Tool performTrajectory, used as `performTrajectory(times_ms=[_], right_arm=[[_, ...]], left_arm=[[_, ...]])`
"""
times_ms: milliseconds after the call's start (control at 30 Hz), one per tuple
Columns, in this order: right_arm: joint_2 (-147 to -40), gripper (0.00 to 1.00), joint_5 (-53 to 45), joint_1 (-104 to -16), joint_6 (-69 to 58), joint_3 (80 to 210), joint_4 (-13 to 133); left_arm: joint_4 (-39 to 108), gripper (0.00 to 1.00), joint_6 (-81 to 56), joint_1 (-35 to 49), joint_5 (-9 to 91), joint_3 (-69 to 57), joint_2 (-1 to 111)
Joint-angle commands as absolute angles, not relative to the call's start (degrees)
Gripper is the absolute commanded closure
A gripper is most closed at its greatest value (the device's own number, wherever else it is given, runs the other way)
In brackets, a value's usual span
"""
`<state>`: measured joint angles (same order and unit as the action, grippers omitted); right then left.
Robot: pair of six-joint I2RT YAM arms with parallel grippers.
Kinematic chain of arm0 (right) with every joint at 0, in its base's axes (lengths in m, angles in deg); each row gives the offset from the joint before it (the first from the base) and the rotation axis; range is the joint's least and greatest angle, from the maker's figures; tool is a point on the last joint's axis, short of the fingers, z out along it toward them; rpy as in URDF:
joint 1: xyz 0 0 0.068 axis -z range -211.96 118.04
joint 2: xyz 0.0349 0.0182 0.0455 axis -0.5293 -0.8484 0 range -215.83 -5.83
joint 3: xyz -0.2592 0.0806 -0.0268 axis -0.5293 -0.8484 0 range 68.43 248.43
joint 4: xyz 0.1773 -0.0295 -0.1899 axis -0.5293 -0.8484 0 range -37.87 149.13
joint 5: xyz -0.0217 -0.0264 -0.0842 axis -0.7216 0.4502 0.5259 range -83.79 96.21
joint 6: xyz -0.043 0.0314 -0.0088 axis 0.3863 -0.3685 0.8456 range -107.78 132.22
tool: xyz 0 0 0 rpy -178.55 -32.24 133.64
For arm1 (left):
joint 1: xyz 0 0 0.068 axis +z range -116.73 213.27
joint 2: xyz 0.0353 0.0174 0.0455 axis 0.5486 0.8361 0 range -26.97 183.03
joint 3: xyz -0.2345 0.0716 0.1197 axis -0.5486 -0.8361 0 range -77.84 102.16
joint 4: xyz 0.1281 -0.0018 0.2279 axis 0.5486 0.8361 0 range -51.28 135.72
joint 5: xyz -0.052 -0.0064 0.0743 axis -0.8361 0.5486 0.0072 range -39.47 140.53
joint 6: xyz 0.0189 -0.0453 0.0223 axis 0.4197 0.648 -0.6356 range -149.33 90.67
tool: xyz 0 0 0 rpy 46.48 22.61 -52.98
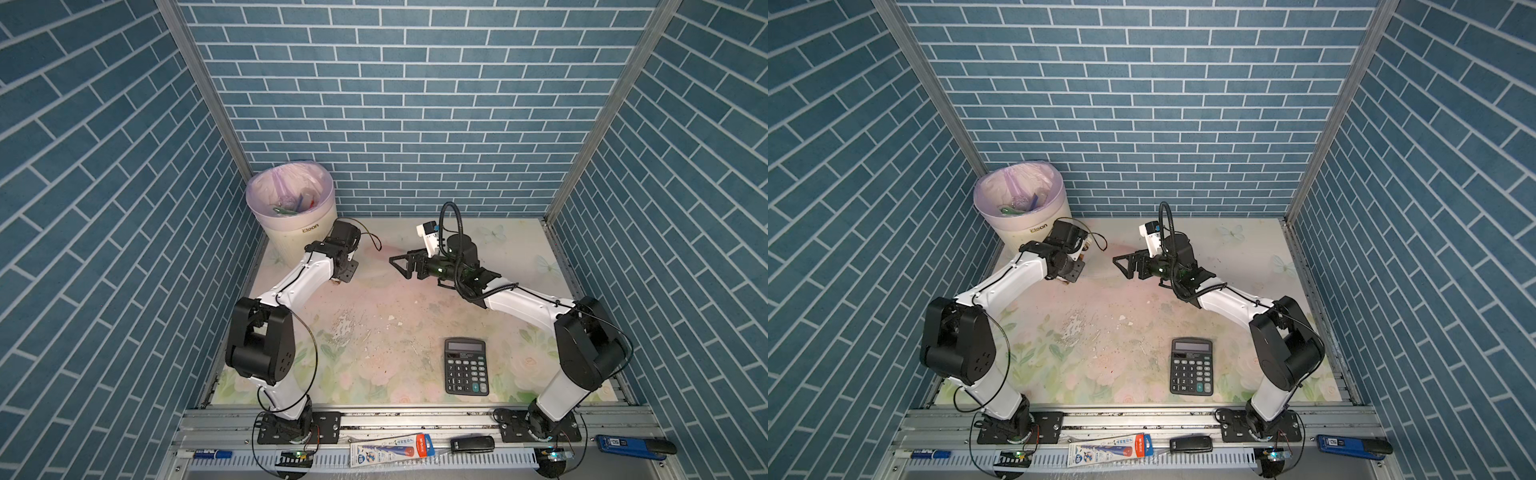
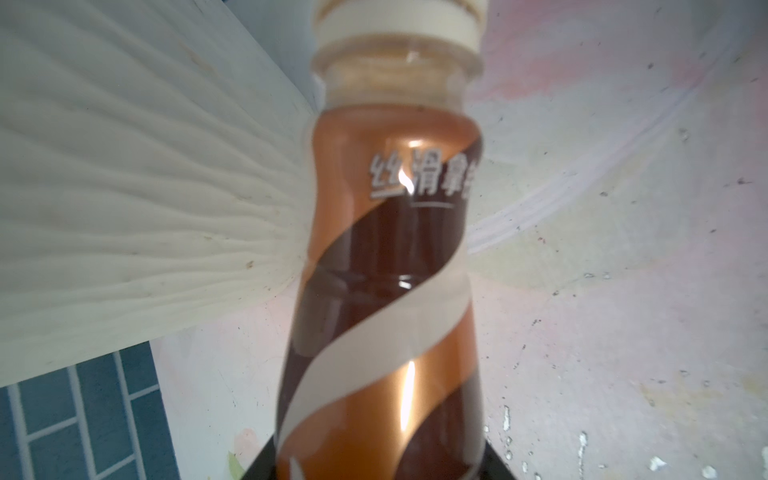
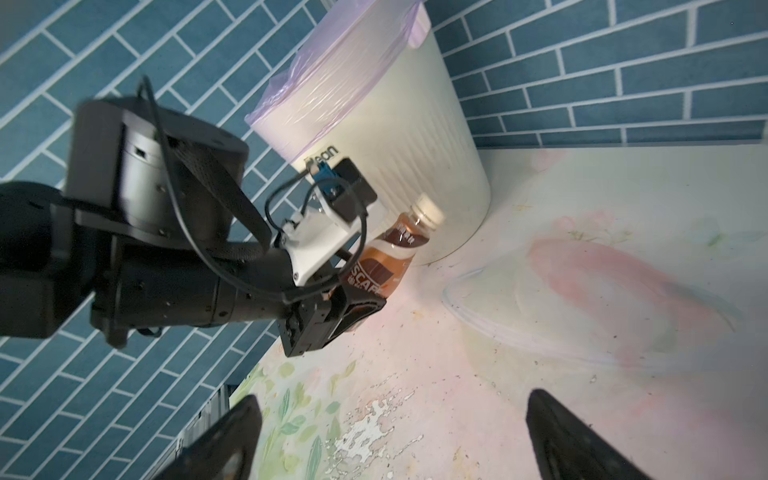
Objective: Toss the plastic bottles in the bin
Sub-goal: 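Lift the Nescafe bottle with left gripper and raise it above the bin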
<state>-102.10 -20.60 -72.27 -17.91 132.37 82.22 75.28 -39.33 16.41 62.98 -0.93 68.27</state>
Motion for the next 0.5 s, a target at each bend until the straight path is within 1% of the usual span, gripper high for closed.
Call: performTrajectory(times_ms=[0,200,300,467], right_arm=[[-101.04,0.01,-19.93,-73.88,-12.76,134.95,78.97],[-101.52,0.01,-20.27,-76.07,-8.90,139.98,74.88],[-102.46,0.01,-22.25,-76.58,-5.45,144.24,71.40],[-103.25,0.01,-21.67,-76.89,-1.15,152.07,66.17]], left_arm=[[74.44,0.53,-37.14,16.04,61.93,0.81,63.91],[71.44,0.52,-36.83,16.04,61.59,5.54,57.31],[70.85,0.52,-37.79,16.14,62.15,10.11,56.53],[68.95,0.52,-39.80,16.61,62.35,18.90,57.03]])
